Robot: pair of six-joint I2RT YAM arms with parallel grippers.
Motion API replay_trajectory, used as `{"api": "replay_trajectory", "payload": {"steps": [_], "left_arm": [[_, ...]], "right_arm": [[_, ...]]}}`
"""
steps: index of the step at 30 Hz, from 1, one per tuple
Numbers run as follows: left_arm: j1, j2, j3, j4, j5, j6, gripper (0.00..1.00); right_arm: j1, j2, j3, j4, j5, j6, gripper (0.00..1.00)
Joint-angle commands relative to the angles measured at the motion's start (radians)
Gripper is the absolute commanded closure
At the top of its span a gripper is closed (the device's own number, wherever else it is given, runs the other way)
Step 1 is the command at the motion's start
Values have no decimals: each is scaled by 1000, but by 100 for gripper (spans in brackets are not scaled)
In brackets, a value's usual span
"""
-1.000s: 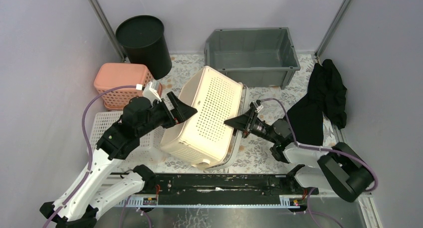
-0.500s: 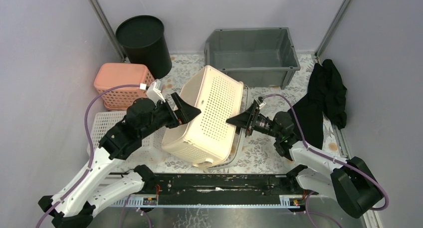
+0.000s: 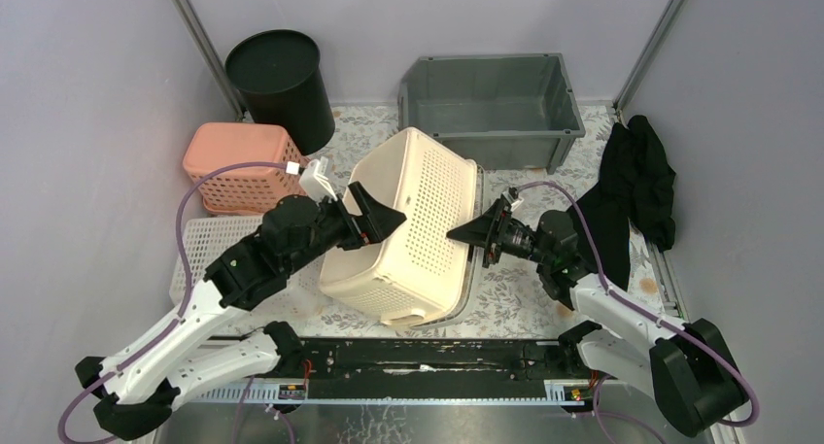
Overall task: Turn the large container upside down
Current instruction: Turn the container upside down at the center of the board.
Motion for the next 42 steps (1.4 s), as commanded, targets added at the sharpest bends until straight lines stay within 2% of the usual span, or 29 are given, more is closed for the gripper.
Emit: {"api": "replay_trajectory", "payload": {"steps": [1, 4, 14, 28, 42], "left_arm": [[-72, 57, -7, 39, 65, -58, 0], [-106, 77, 0, 45, 47, -61, 0], [-184, 122, 12, 63, 8, -73, 0], [-208, 136, 15, 62, -10, -74, 0], [-219, 139, 17, 61, -18, -74, 0]], "right_arm": [[-4, 6, 35, -144, -19, -65, 29], [-22, 4, 35, -167, -30, -65, 33], [-62, -5, 34, -214, -70, -83, 32], [-71, -1, 26, -216, -81, -90, 31], [-91, -4, 23, -287, -84, -139, 30]]}}
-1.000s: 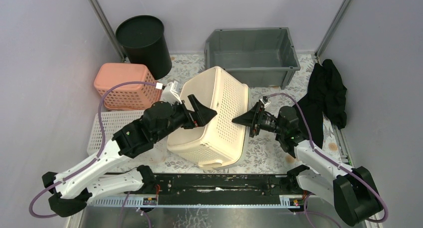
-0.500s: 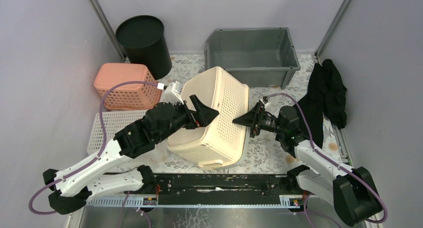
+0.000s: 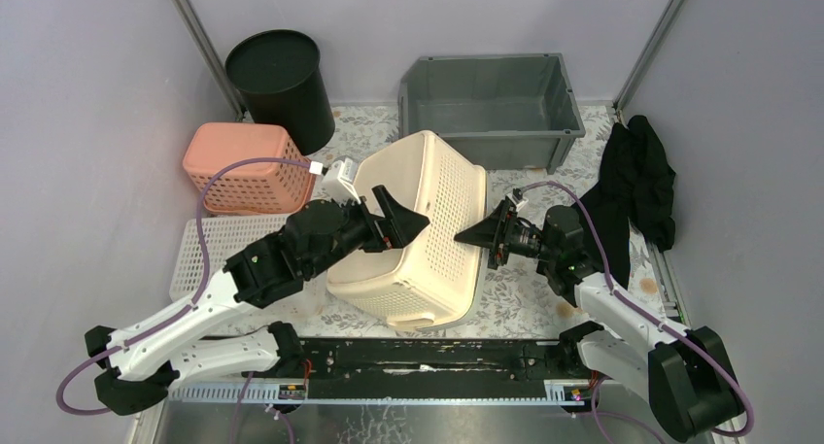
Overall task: Turn the large container upside down
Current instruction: Turn the container upside down at the center of the board.
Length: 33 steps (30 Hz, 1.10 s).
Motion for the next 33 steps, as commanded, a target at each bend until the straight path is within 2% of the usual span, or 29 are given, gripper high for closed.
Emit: {"api": "replay_trajectory", "payload": {"steps": [1, 33], "left_arm": [[-36, 44, -16, -28, 110, -54, 0], [-37, 30, -31, -46, 96, -47, 0]], "right_arm": [[1, 19, 7, -154, 41, -87, 30], [-40, 48, 12, -295, 36, -217, 28]]}}
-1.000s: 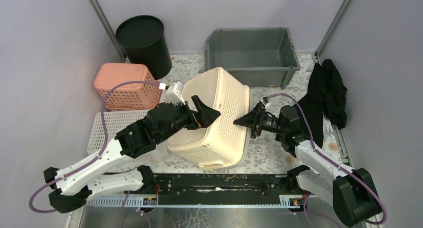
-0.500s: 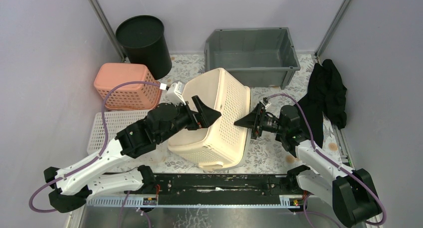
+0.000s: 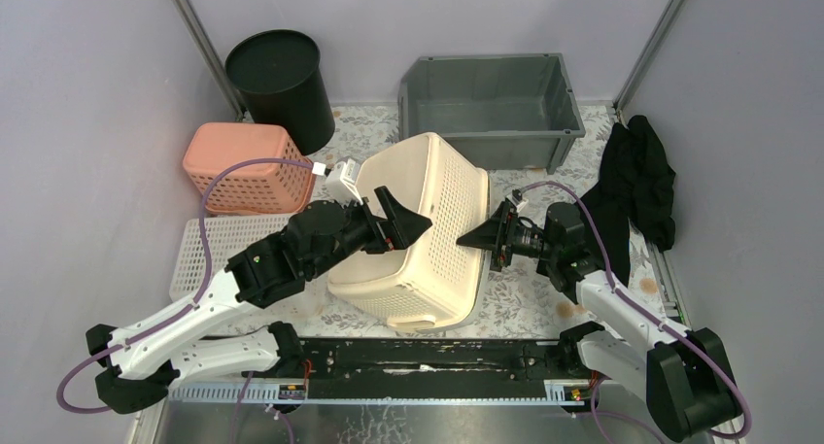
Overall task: Turn the large container upside down
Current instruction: Turn the container upside down at the center of the board.
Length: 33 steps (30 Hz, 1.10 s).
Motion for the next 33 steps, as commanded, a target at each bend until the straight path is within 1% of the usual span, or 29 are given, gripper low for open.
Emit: {"api": "replay_trajectory", "payload": {"steps": [1, 17, 30, 33], "left_arm": [[-29, 22, -34, -51, 86, -32, 0], [-29, 6, -44, -58, 80, -35, 0], [-28, 20, -41, -57, 83, -33, 0], [-29, 20, -41, -57, 85, -33, 0]], "right_arm": [[-4, 40, -3, -203, 111, -149, 28], [-18, 58, 9, -319, 144, -246, 27], [-31, 92, 18, -378, 166, -319, 16], [-37, 96, 16, -394, 168, -334, 16]]}}
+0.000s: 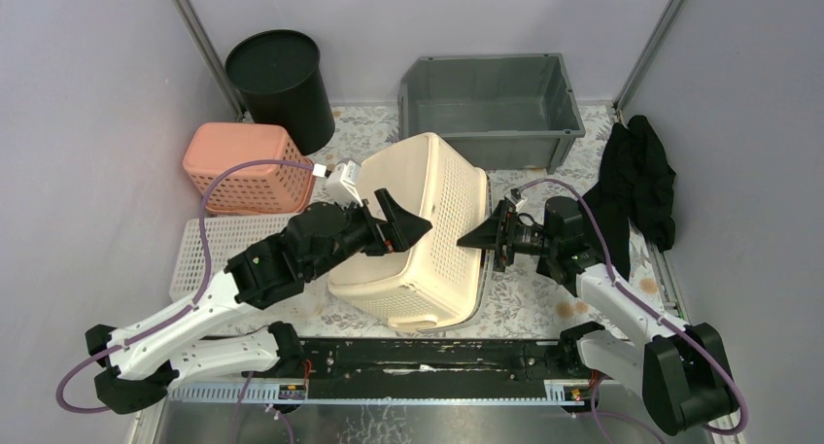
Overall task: Turn the large container upside down
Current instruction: Turn the container upside down at the center of the board.
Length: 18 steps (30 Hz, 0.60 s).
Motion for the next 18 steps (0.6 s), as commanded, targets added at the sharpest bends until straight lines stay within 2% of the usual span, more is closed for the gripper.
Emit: {"api": "replay_trajectory", "payload": {"steps": [1, 7, 14, 18], "left_arm": [[-23, 30, -35, -52, 82, -30, 0], [-23, 27, -35, -52, 84, -31, 0], [-25, 35, -35, -51, 90, -33, 0], [-26, 36, -35, -51, 89, -33, 0]], "right_arm": [[-11, 55, -37, -243, 214, -202, 16], [-51, 59, -49, -257, 205, -222, 14], [-108, 80, -75, -170, 152, -181, 10], [-131, 93, -73, -175, 147, -195, 8]]}}
